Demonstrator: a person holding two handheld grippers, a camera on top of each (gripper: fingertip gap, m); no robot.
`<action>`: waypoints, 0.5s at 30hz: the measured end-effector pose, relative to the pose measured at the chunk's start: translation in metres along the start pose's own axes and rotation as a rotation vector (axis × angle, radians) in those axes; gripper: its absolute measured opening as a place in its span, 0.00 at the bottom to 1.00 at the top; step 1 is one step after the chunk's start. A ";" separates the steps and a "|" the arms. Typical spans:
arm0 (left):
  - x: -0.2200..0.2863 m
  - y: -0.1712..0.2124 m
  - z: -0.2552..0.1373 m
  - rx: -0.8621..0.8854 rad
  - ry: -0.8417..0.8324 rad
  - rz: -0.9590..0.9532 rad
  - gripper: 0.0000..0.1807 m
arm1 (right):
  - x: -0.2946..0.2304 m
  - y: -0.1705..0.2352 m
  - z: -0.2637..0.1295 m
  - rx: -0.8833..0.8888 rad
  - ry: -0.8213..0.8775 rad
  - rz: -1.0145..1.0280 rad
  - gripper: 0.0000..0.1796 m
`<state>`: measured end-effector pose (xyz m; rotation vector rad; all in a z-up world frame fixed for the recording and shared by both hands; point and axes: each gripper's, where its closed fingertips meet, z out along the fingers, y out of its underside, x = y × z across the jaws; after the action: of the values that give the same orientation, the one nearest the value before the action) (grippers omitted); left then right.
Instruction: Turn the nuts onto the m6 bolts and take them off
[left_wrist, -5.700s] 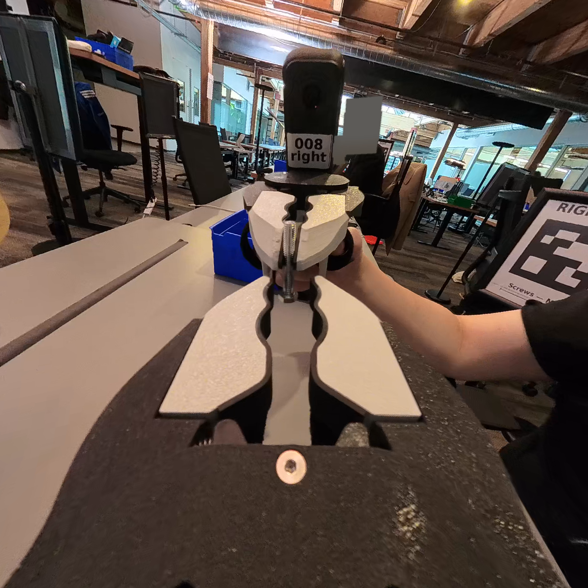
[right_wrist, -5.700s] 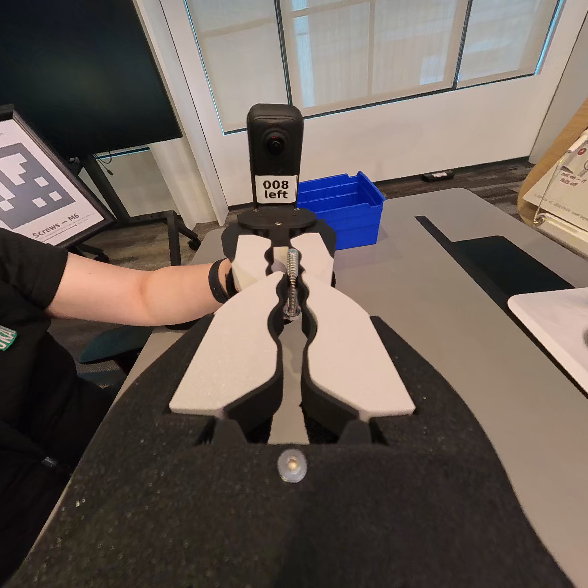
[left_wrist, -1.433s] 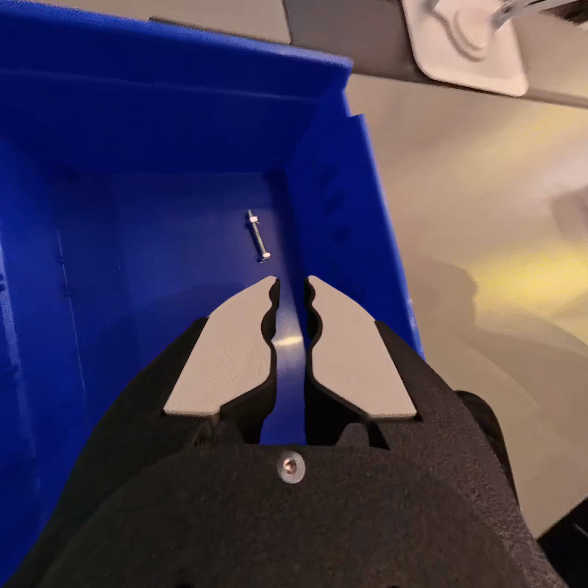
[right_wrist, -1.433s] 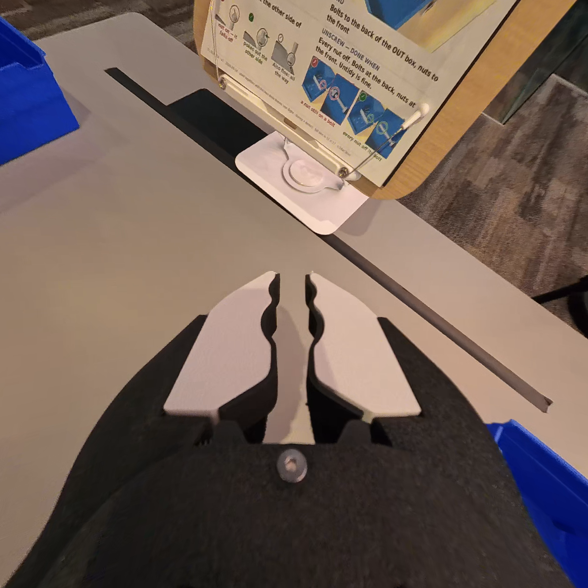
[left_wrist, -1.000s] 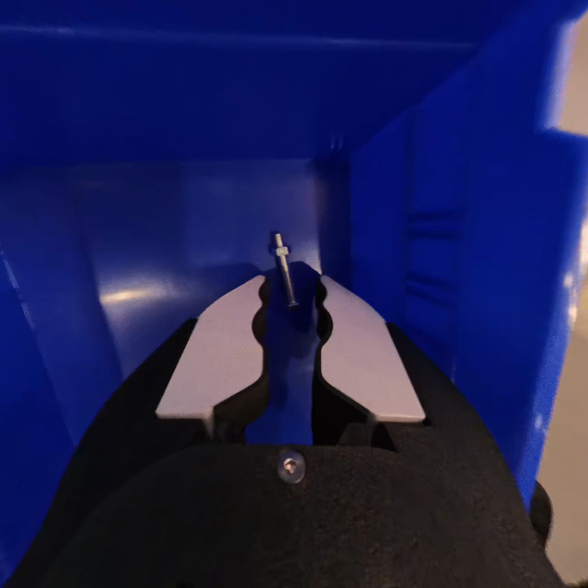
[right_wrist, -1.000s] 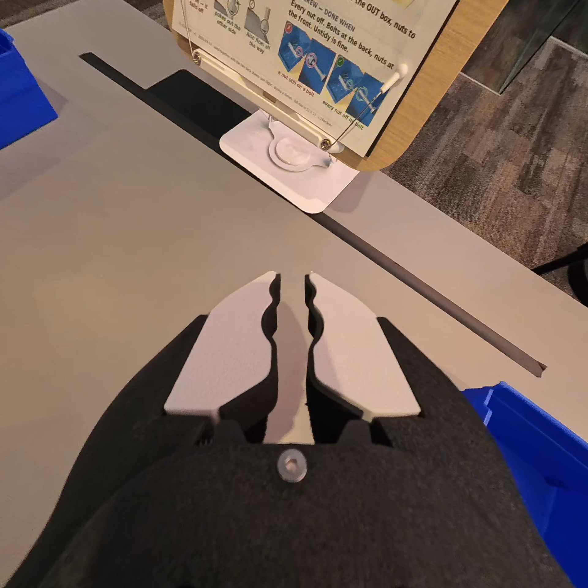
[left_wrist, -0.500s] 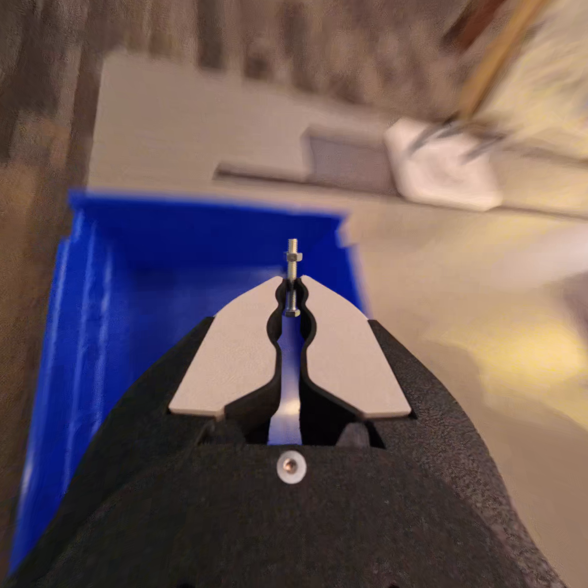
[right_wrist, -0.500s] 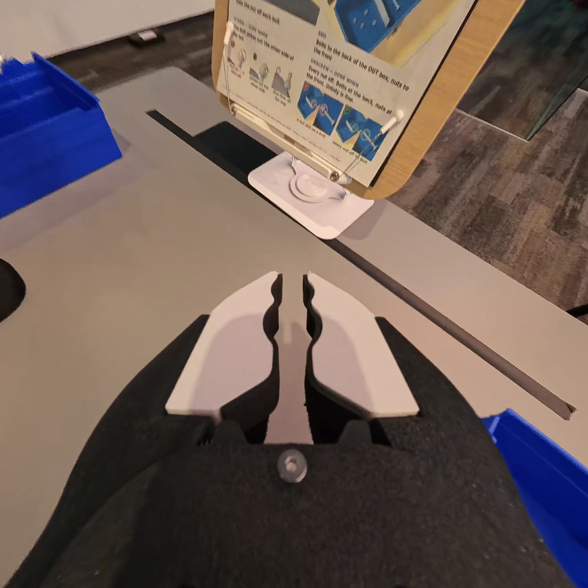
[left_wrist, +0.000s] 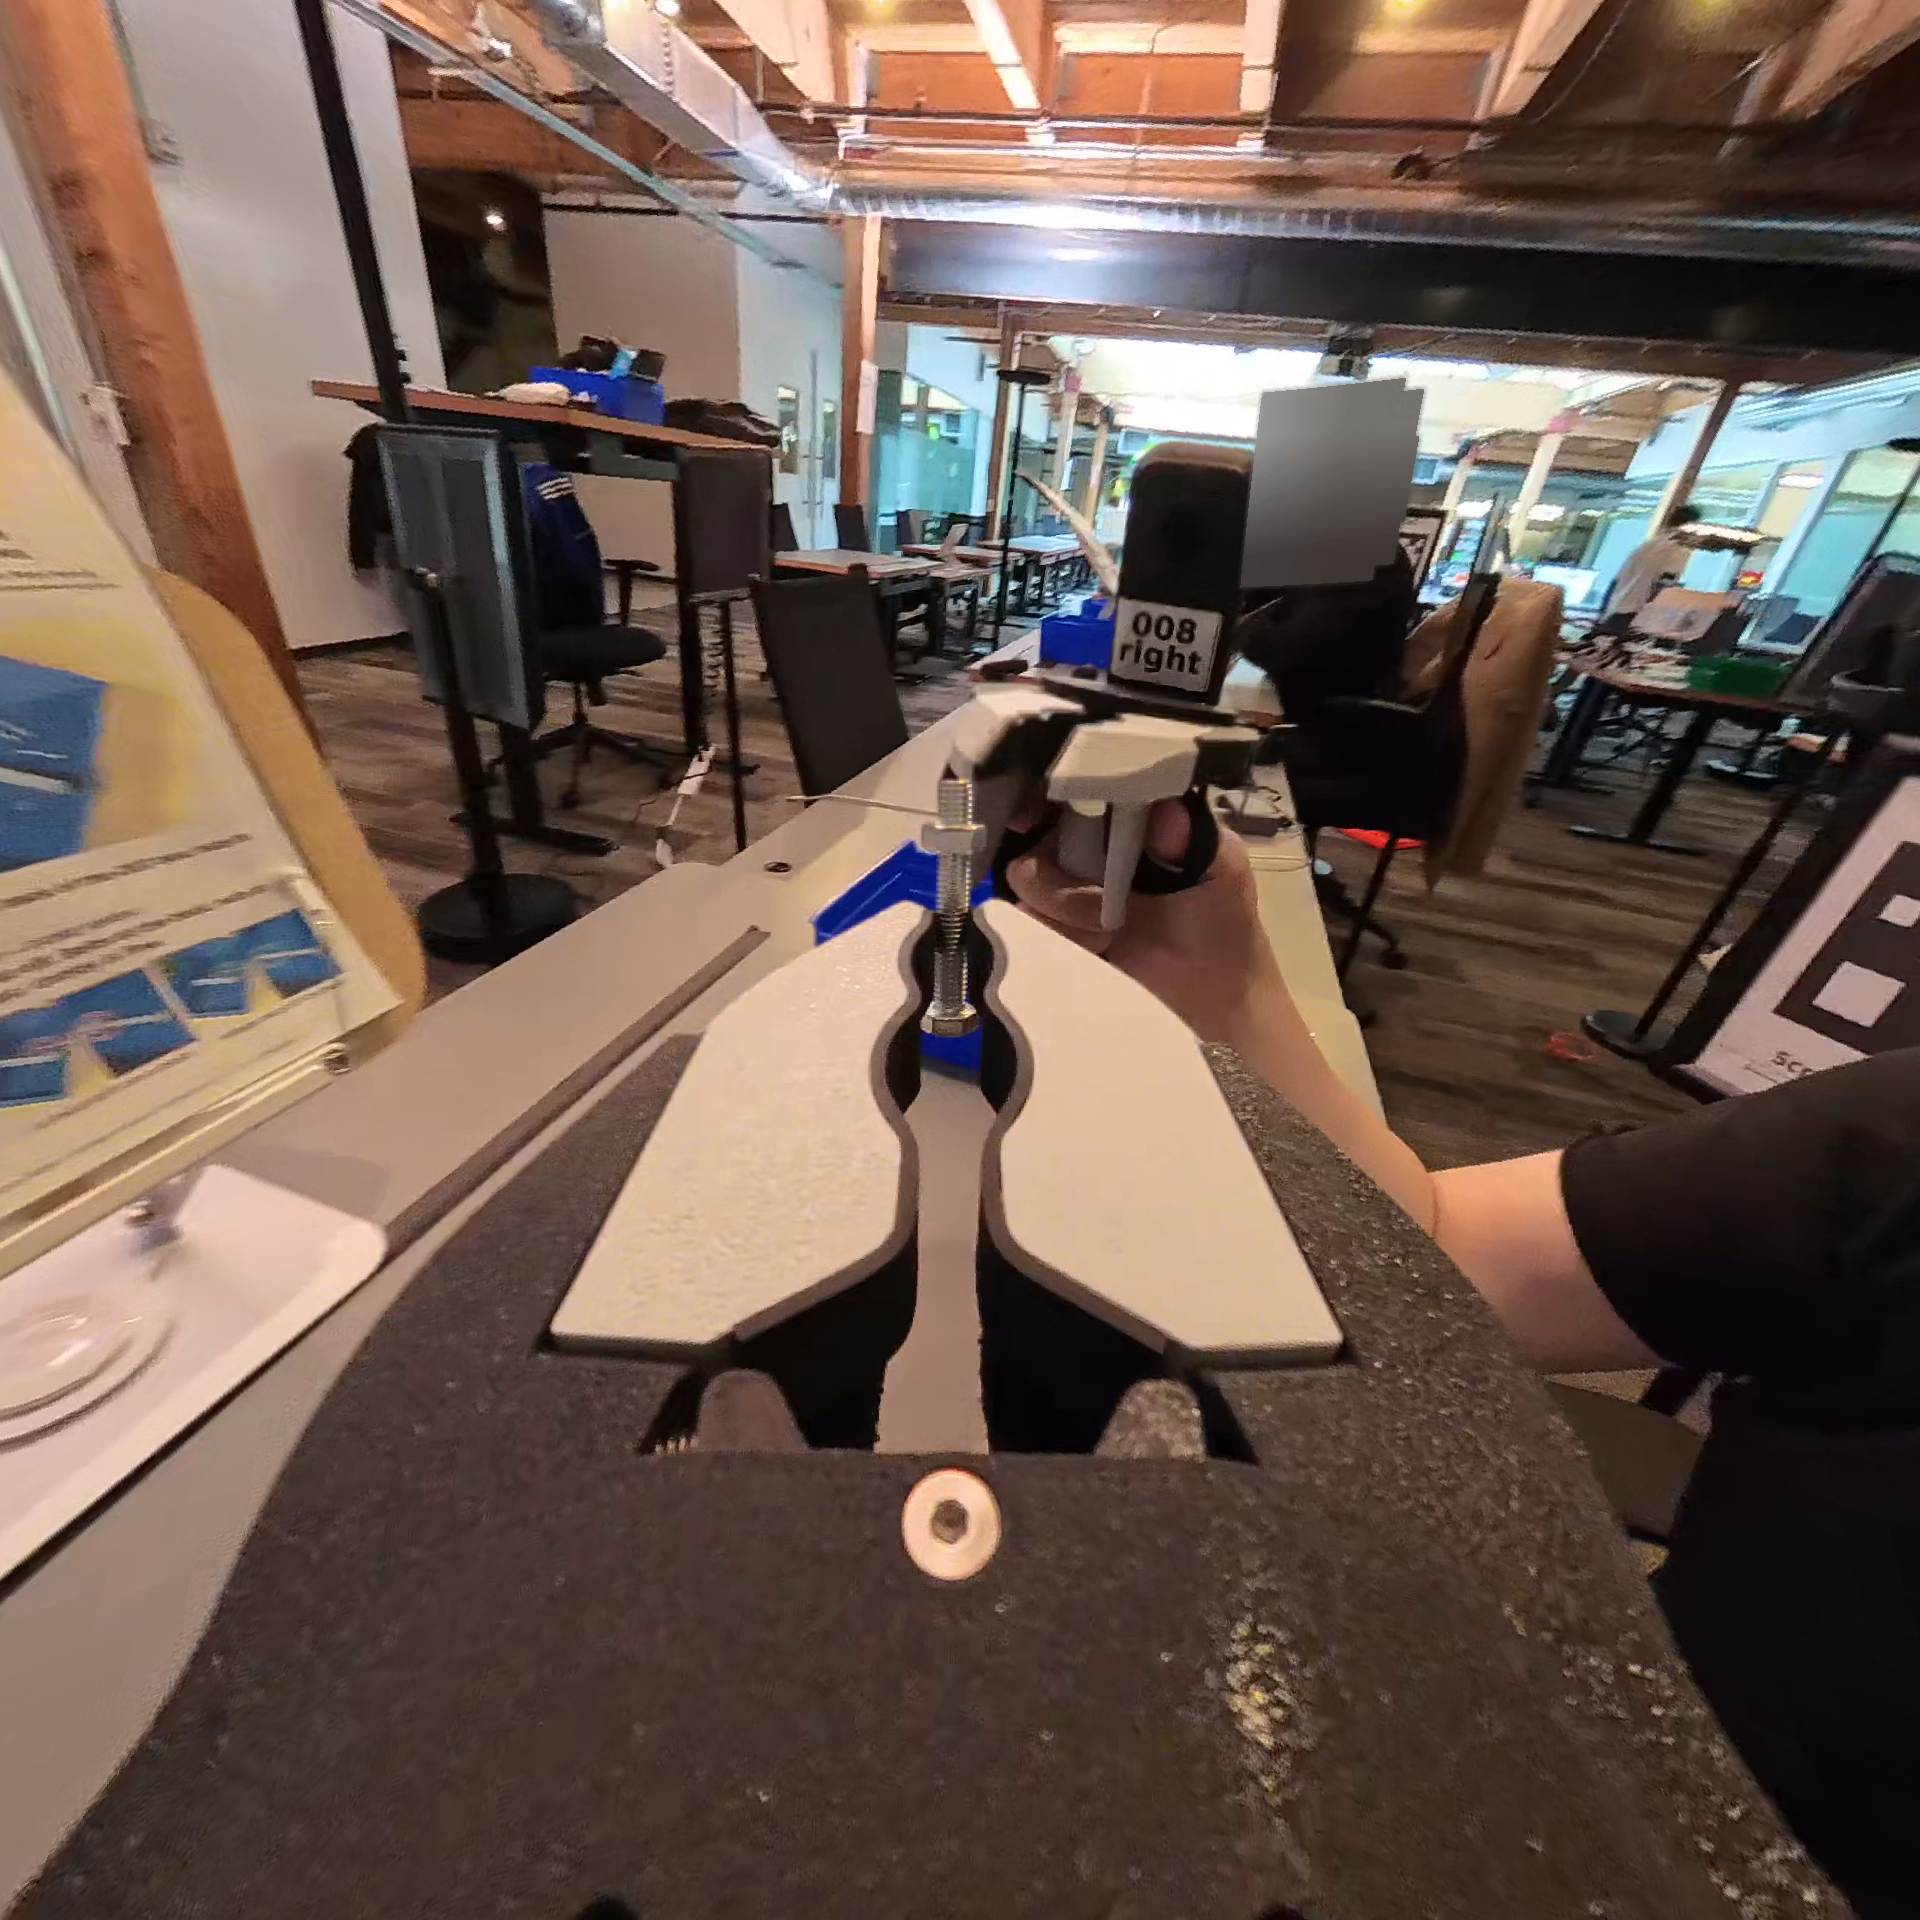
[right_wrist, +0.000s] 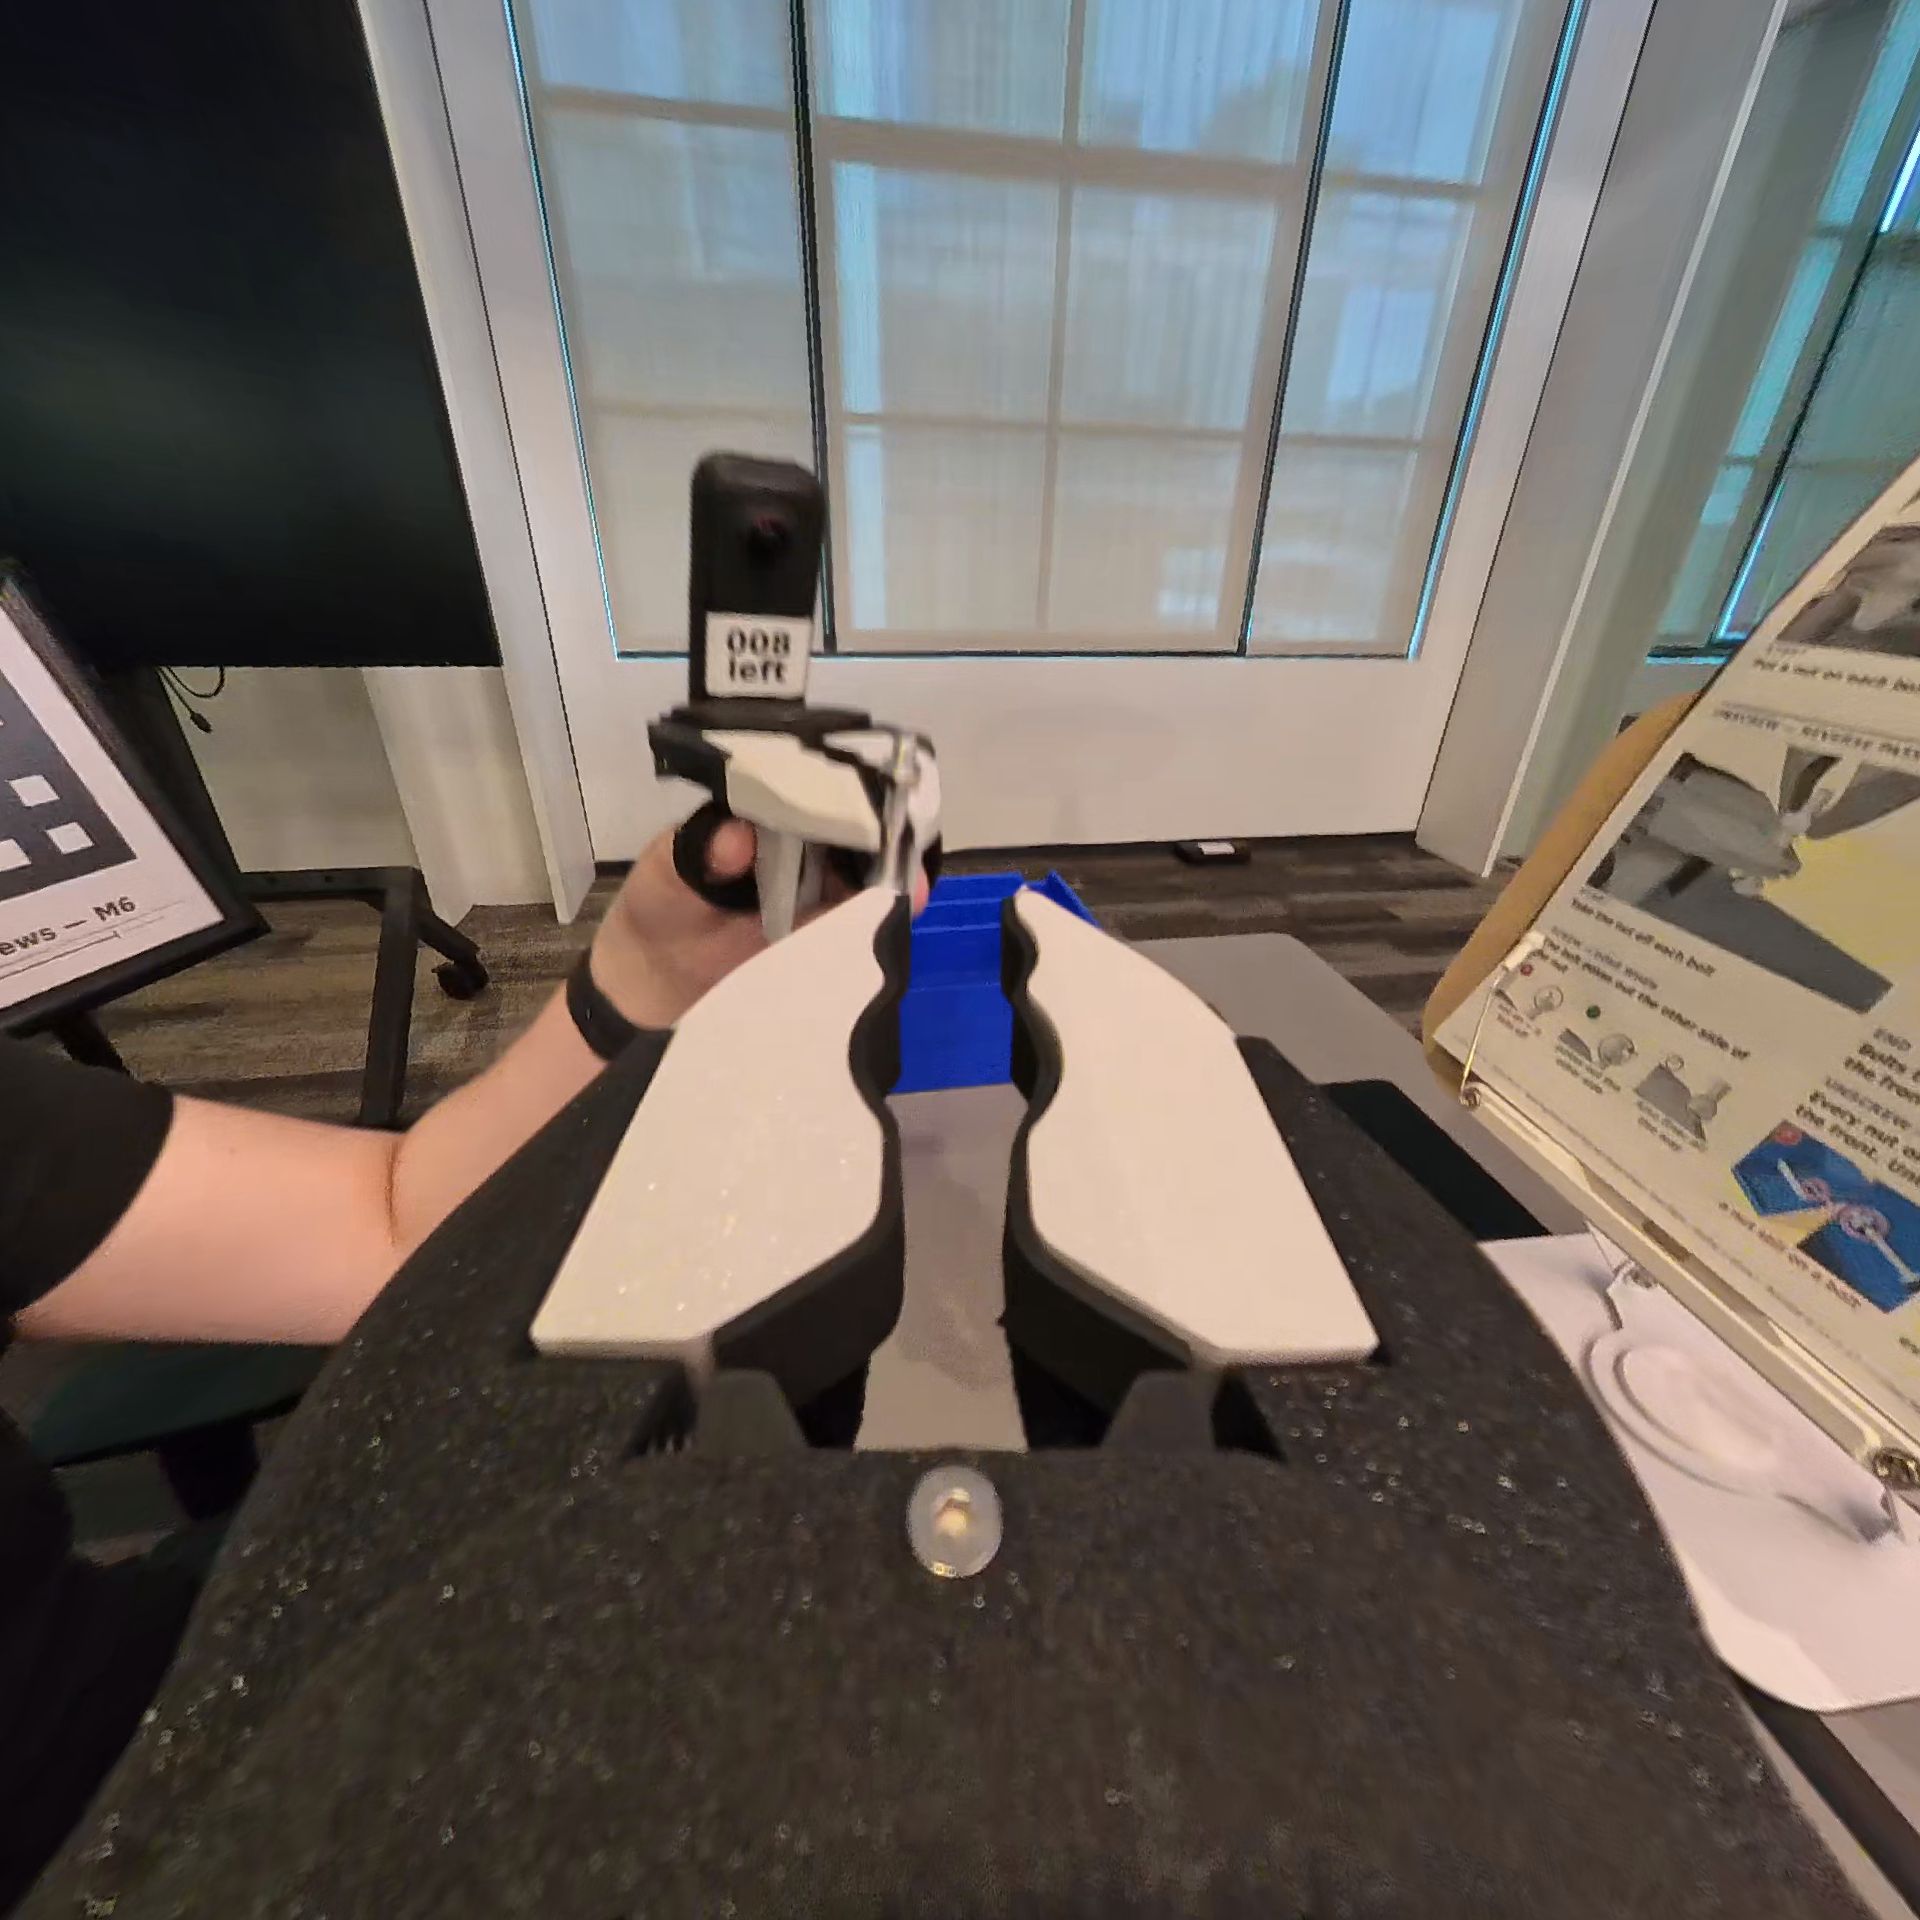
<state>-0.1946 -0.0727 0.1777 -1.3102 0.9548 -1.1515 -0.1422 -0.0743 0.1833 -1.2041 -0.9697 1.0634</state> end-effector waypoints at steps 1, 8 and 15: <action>0.002 0.005 0.005 0.005 0.011 -0.009 0.03 | -0.001 -0.003 0.000 0.019 0.000 -0.002 0.09; 0.011 0.021 0.013 0.000 0.122 -0.096 0.03 | -0.010 0.001 0.016 0.066 -0.097 0.088 0.10; 0.016 0.031 0.015 -0.019 0.158 -0.108 0.03 | -0.016 0.017 0.036 0.044 -0.154 0.140 0.10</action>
<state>-0.1738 -0.0875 0.1490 -1.3135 1.0211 -1.3480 -0.1830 -0.0811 0.1705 -1.1804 -0.9852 1.2971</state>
